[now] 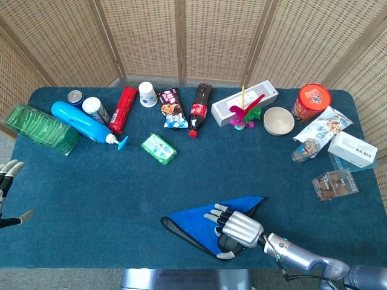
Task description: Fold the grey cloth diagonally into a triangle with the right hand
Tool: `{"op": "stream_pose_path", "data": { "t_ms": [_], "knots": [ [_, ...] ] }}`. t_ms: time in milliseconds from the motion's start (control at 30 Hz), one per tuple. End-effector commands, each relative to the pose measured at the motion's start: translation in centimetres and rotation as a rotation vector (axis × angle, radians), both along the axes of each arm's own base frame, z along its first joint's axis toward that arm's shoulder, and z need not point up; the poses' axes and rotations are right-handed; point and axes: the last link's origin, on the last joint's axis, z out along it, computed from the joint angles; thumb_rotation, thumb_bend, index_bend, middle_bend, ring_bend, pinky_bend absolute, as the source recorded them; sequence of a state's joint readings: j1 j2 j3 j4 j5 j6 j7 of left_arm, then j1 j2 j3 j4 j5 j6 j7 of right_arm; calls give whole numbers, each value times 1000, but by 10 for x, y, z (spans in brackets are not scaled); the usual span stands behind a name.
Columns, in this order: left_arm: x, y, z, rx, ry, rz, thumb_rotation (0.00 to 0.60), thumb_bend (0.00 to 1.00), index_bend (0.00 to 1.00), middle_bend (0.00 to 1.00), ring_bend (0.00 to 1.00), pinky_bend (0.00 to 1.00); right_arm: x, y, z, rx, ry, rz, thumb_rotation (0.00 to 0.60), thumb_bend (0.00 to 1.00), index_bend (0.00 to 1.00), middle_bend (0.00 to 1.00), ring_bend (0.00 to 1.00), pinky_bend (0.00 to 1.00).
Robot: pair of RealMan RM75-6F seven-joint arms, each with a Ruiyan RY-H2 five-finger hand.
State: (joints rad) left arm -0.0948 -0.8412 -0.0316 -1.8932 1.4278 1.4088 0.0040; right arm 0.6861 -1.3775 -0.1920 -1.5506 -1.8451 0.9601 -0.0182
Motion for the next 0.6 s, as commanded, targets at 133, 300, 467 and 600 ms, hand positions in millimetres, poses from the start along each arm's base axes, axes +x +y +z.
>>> {"op": "stream_pose_path", "data": {
  "t_ms": [133, 300, 467, 600],
  "knots": [
    [0, 1, 0, -4, 1, -1, 600, 217, 56, 0, 0, 0, 0, 3, 4, -9, 3, 14, 0, 277, 491, 0, 0, 0],
    [0, 0, -1, -6, 1, -2, 600, 217, 56, 0, 0, 0, -4, 2, 5, -23, 16, 12, 0, 286, 558, 0, 0, 0],
    [1, 0, -1, -8, 1, -3, 600, 217, 56, 0, 0, 0, -8, -3, 6, -61, 46, 44, 0, 295, 663, 0, 0, 0],
    [1, 0, -2, -10, 2, -3, 600, 217, 56, 0, 0, 0, -12, -5, 5, -65, 64, 33, 0, 296, 736, 0, 0, 0]
  ]
}}
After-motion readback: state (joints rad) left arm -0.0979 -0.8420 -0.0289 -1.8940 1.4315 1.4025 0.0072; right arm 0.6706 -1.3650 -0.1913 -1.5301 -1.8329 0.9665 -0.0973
